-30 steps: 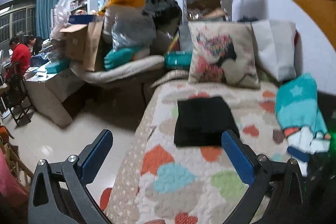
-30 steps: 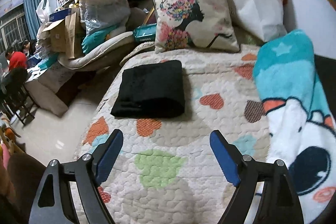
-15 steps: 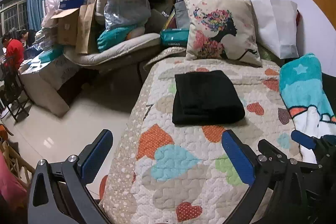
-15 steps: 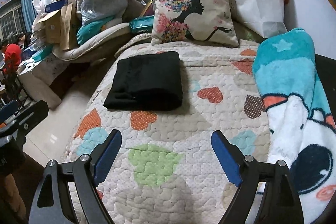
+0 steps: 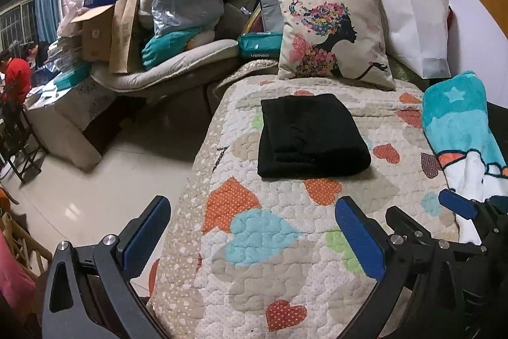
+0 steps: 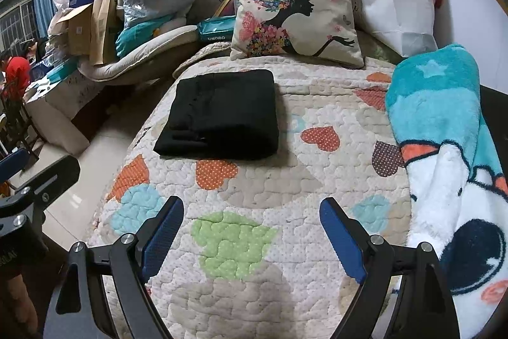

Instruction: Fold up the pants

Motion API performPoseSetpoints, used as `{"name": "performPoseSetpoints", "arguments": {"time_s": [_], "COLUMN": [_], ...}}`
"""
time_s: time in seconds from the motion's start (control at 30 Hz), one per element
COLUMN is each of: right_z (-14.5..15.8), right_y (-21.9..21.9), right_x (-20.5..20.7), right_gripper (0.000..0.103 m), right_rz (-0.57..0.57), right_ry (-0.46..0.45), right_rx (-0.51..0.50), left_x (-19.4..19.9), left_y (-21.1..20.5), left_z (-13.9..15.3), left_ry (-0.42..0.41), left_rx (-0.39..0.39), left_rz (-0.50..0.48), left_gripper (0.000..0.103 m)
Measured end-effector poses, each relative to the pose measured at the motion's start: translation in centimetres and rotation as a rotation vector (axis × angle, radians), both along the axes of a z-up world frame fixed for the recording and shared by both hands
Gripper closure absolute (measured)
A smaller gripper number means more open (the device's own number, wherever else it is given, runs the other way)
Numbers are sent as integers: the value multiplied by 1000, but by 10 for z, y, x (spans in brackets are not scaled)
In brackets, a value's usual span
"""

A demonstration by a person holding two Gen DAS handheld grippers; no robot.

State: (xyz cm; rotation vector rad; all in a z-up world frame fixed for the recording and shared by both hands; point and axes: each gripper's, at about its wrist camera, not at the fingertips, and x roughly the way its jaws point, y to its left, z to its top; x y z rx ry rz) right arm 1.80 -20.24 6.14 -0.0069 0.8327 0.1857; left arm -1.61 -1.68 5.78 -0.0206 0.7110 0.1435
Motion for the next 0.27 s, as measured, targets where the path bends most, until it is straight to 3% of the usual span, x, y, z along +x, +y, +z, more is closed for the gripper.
{"name": "performPoseSetpoints", "arguments": {"time_s": [0.27], "right_z": [-5], "right_y": [4], "right_x": [5], "right_gripper": [11], "right_rz": [21], "right_ry": [24], "right_rx": [-3], "left_x": [-1], "left_y": [9], "left_z": [3], "left_ry": [55], "left_rx": [-57], "left_rz": [12], "left_gripper": [0]}}
